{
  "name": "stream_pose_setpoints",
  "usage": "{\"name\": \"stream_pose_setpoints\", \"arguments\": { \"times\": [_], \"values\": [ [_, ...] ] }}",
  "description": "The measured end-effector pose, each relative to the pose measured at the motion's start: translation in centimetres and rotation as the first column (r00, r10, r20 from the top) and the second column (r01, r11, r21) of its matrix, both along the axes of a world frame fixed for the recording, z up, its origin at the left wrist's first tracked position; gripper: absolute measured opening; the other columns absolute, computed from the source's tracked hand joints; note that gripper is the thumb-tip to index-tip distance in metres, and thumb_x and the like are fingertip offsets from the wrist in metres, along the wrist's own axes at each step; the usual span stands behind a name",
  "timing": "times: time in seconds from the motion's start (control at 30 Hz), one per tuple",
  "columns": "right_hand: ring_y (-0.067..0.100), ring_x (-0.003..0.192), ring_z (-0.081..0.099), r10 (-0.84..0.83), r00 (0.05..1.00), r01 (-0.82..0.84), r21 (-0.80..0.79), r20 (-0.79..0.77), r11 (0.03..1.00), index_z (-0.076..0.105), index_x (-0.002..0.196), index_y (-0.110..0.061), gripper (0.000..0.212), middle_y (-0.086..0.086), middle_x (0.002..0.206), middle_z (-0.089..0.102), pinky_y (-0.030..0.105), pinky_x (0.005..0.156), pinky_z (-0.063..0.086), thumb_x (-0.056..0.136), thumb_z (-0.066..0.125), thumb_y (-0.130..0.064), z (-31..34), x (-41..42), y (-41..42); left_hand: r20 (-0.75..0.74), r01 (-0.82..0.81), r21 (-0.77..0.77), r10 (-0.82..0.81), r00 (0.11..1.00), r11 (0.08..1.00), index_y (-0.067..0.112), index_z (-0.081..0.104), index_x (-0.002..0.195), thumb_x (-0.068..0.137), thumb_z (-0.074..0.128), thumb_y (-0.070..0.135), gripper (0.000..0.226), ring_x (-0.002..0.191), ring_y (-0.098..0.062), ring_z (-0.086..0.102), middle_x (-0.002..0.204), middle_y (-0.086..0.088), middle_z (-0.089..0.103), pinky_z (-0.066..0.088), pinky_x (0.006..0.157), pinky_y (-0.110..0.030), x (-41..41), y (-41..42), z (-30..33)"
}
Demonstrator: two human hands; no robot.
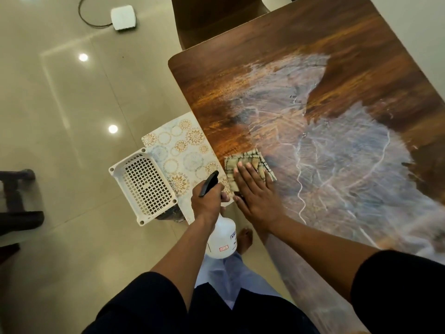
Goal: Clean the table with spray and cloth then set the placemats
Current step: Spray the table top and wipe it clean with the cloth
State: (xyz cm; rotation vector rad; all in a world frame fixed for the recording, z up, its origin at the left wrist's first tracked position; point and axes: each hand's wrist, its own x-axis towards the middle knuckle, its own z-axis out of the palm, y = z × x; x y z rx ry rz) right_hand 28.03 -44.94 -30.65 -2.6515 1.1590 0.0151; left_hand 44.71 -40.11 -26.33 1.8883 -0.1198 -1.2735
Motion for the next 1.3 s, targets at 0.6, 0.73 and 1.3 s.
{"name": "stream_pose_setpoints", "arguments": {
  "times": [0.6, 0.73, 1.3],
  "values": [
    [0.02, 0.162, 0.006, -0.142, 0.99, 0.143, -0.033, 0.003, 0.989, 0.016, 0.167, -0.016, 0.067, 0.003, 0.175, 0.009, 0.054, 0.126, 0.019, 0.111, 0.037, -0.046, 0.3, -3.0, 5.2, 0.039, 0.219, 0.018, -0.219, 0.975, 0.976, 0.013, 0.073, 0.111, 0.098, 0.068, 0.014, 0.014, 0.07, -0.025, 0.074, 0.067, -0.009, 0.069, 0.049, 0.05, -0.03, -0.1, 2.8, 0.0],
    [0.021, 0.161, 0.009, -0.274, 0.961, 0.274, -0.027, -0.023, 0.961, 0.02, 0.166, -0.015, 0.069, 0.005, 0.175, 0.011, 0.056, 0.125, 0.02, 0.108, 0.044, -0.044, 0.0, -5.4, 9.7, 0.03, 0.31, 0.018, -0.311, 0.95, 0.95, 0.022, 0.073, 0.096, 0.095, 0.069, 0.015, 0.008, 0.07, -0.031, 0.072, 0.065, -0.011, 0.07, 0.049, 0.053, -0.032, -0.8, 3.9, -0.3],
    [0.019, 0.161, 0.01, -0.338, 0.941, 0.337, -0.091, 0.007, 0.937, 0.021, 0.166, -0.018, 0.063, 0.002, 0.174, 0.014, 0.053, 0.126, 0.019, 0.112, 0.035, -0.045, -0.3, -3.5, 9.5, 0.026, 0.445, -0.004, -0.445, 0.895, 0.896, 0.002, 0.075, 0.117, 0.096, 0.065, 0.01, 0.024, 0.066, -0.03, 0.073, 0.058, -0.01, 0.067, 0.052, 0.05, -0.031, 1.6, 5.0, -0.3]
  ]
}}
